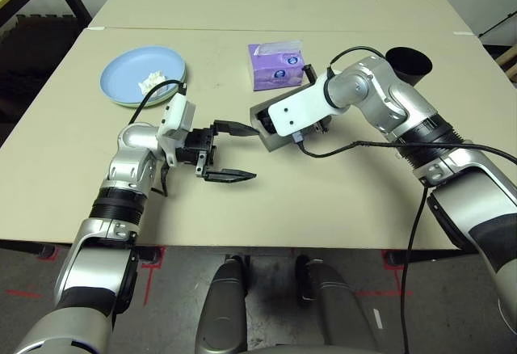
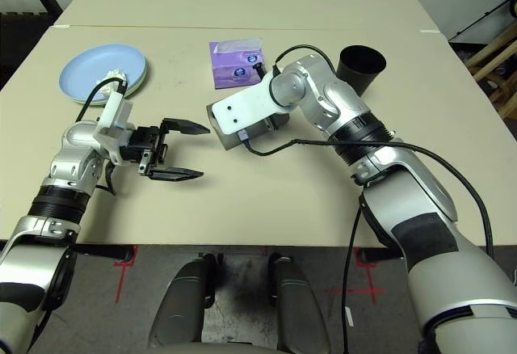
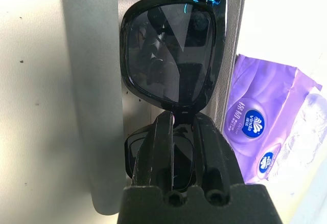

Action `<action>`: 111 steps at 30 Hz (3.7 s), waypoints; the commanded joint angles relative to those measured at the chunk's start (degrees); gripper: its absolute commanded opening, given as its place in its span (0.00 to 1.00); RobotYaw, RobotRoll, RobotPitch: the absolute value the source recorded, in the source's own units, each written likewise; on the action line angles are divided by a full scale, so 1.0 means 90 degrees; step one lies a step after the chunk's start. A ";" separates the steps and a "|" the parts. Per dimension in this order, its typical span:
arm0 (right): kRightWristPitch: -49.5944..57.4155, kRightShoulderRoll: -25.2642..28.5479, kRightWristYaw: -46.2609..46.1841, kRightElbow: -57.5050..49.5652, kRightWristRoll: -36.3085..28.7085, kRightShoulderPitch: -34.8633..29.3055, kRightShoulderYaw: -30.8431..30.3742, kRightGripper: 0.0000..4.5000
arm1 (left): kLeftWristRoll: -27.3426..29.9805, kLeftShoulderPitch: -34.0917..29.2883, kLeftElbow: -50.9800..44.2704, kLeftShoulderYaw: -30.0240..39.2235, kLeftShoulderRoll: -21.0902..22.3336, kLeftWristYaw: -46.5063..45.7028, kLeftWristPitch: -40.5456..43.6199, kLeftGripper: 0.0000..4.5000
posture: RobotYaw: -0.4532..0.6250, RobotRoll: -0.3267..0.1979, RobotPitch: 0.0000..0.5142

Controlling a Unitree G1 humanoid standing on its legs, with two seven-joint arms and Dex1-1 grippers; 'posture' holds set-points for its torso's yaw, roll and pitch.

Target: Organize and tidy the items on the table.

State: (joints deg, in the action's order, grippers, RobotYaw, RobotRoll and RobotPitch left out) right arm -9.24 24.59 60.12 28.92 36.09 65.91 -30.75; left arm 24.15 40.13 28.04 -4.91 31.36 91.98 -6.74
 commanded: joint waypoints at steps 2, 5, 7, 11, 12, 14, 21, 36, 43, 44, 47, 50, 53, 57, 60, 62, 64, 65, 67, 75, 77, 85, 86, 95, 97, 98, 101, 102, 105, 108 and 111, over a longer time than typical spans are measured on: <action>0.0010 0.0008 0.0098 -0.0106 0.0022 -0.0285 -0.0179 0.09 | -0.0082 -0.0097 -0.0110 0.0005 0.0049 0.0057 0.0031 1.00 | 0.57 0.62 0.43; 0.0031 -0.0042 -0.0038 -0.0022 0.0083 -0.0295 -0.0194 0.09 | -0.0082 -0.0095 -0.0113 0.0006 0.0050 0.0057 0.0040 1.00 | 0.57 0.62 0.43; 0.0050 -0.0073 -0.0124 0.0078 0.0096 -0.0209 -0.0179 0.09 | -0.0084 -0.0098 -0.0118 0.0006 0.0050 0.0056 0.0043 1.00 | 0.57 0.62 0.43; 0.0024 -0.0097 -0.0167 0.0216 0.0076 -0.0061 -0.0164 0.09 | -0.0092 -0.0096 -0.0120 0.0001 0.0047 0.0055 0.0046 1.00 | 0.57 0.62 0.43; 0.0018 -0.0102 -0.0161 0.0230 0.0074 -0.0055 -0.0175 0.09 | -0.0091 -0.0097 -0.0111 0.0001 0.0048 0.0056 0.0037 1.00 | 0.57 0.62 0.43; 0.0020 -0.0083 -0.0076 0.0203 0.0049 -0.0065 -0.0195 0.09 | -0.0092 -0.0094 -0.0099 0.0000 0.0051 0.0057 0.0023 1.00 | 0.57 0.62 0.43; -0.0045 0.0028 0.0232 0.0060 0.0002 -0.0081 -0.0211 0.09 | -0.0093 -0.0079 -0.0069 -0.0010 0.0053 0.0057 -0.0007 1.00 | 0.57 0.62 0.42; -0.0412 0.0108 0.0389 0.0126 0.0033 -0.0021 -0.0248 0.09 | -0.0129 -0.0070 -0.0038 0.0006 0.0012 0.0055 -0.0038 1.00 | 0.58 0.62 0.40; -0.0484 0.0123 0.0336 0.0220 0.0043 0.0079 -0.0233 0.64 | -0.0146 -0.0058 0.0002 0.0029 0.0029 0.0056 -0.0054 1.00 | 0.58 0.62 0.39; -0.0484 0.0121 0.0325 0.0228 0.0039 0.0090 -0.0230 0.73 | -0.0147 -0.0056 0.0010 0.0030 0.0032 0.0056 -0.0059 1.00 | 0.58 0.62 0.39; -0.0467 0.0138 0.0321 0.0214 -0.0004 0.0130 -0.0196 0.95 | -0.0144 -0.0041 0.0036 0.0023 0.0040 0.0057 -0.0069 1.00 | 0.57 0.62 0.39; -0.0446 0.0224 0.0397 0.0115 -0.0087 0.0164 -0.0121 0.99 | -0.0146 -0.0015 0.0066 0.0008 0.0038 0.0057 -0.0076 1.00 | 0.56 0.62 0.38; -0.0366 0.0333 0.0521 -0.0041 -0.0218 0.0208 0.0000 0.99 | -0.0145 0.0042 0.0142 -0.0024 0.0042 0.0058 -0.0101 1.00 | 0.56 0.62 0.38; -0.0058 0.0365 0.0705 -0.0252 -0.0489 0.0205 0.0200 0.99 | -0.0138 0.0106 0.0234 -0.0062 0.0052 0.0058 -0.0133 1.00 | 0.55 0.62 0.38; 0.0366 0.0353 0.0878 -0.0412 -0.0840 0.0183 0.0466 0.99 | -0.0116 0.0149 0.0318 -0.0103 0.0076 0.0058 -0.0173 1.00 | 0.54 0.62 0.38; 0.0799 0.0281 0.0935 -0.0498 -0.1191 0.0119 0.0749 0.99 | -0.0104 0.0172 0.0360 -0.0117 0.0088 0.0058 -0.0192 1.00 | 0.54 0.62 0.38; 0.1208 0.0176 0.0948 -0.0601 -0.1727 -0.0028 0.1148 0.99 | -0.0105 0.0180 0.0370 -0.0109 0.0085 0.0058 -0.0191 1.00 | 0.54 0.62 0.38; 0.1419 0.0145 0.0862 -0.0671 -0.1986 -0.0149 0.1389 0.99 | -0.0106 0.0178 0.0368 -0.0094 0.0085 0.0058 -0.0183 1.00 | 0.54 0.62 0.38; 0.1923 0.0037 0.0792 -0.0962 -0.2693 -0.0532 0.1943 0.99 | -0.0111 0.0166 0.0362 -0.0057 0.0085 0.0058 -0.0164 1.00 | 0.53 0.62 0.38; 0.3856 -0.0697 -0.0566 -0.2557 -0.4685 -0.2477 0.3784 0.99 | -0.0114 0.0147 0.0413 0.0035 0.0131 0.0057 -0.0109 1.00 | 0.52 0.62 0.40; 0.3876 -0.0847 -0.0803 -0.2776 -0.5075 -0.2771 0.4059 0.99 | -0.0139 0.0157 0.0455 0.0061 0.0121 0.0057 -0.0100 1.00 | 0.52 0.62 0.40; 0.2863 -0.0975 -0.1341 -0.2699 -0.5908 -0.3688 0.4712 0.99 | -0.0223 0.0187 0.0656 0.0153 0.0162 -0.0016 -0.0128 1.00 | 0.52 0.62 0.42; 0.2597 -0.0885 -0.1302 -0.2600 -0.5877 -0.3837 0.4709 0.99 | -0.0234 0.0193 0.0683 0.0180 0.0157 -0.0066 -0.0138 1.00 | 0.52 0.62 0.43; 0.1294 -0.0203 -0.0864 -0.1913 -0.6138 -0.4603 0.4821 0.99 | -0.0337 0.0200 0.0752 0.0319 0.0056 -0.0403 -0.0185 1.00 | 0.52 0.62 0.43; 0.1083 0.0017 -0.0546 -0.1781 -0.6202 -0.4643 0.4776 0.99 | -0.0348 0.0209 0.0765 0.0327 0.0047 -0.0425 -0.0200 1.00 | 0.52 0.62 0.42; 0.0992 0.0098 -0.0425 -0.1732 -0.6227 -0.4652 0.4755 0.99 | -0.0353 0.0213 0.0771 0.0330 0.0043 -0.0434 -0.0206 1.00 | 0.52 0.62 0.42; 0.0787 0.0322 -0.0061 -0.1657 -0.6296 -0.4685 0.4659 0.99 | -0.0363 0.0219 0.0775 0.0342 0.0039 -0.0459 -0.0216 1.00 | 0.52 0.62 0.42; 0.0712 0.0353 0.0007 -0.1640 -0.6307 -0.4697 0.4637 0.99 | -0.0363 0.0218 0.0778 0.0351 0.0043 -0.0469 -0.0221 1.00 | 0.52 0.62 0.42; 0.0550 0.0451 0.0105 -0.1522 -0.6256 -0.4722 0.4592 0.99 | -0.0364 0.0207 0.0771 0.0367 0.0054 -0.0506 -0.0230 1.00 | 0.53 0.62 0.42; 0.0593 0.0624 0.0278 -0.1564 -0.6282 -0.4833 0.4518 0.99 | -0.0367 0.0216 0.0796 0.0423 0.0060 -0.0639 -0.0254 1.00 | 0.53 0.62 0.42; 0.0774 0.0732 0.0336 -0.1688 -0.6381 -0.4940 0.4477 0.99 | -0.0409 0.0309 0.0922 0.0499 0.0035 -0.0829 -0.0303 1.00 | 0.53 0.62 0.41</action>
State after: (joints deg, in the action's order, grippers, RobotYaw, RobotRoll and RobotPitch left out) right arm -3.04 30.78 62.66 14.63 -20.62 22.46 9.83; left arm 21.41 42.32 35.19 -0.76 31.81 85.19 -8.85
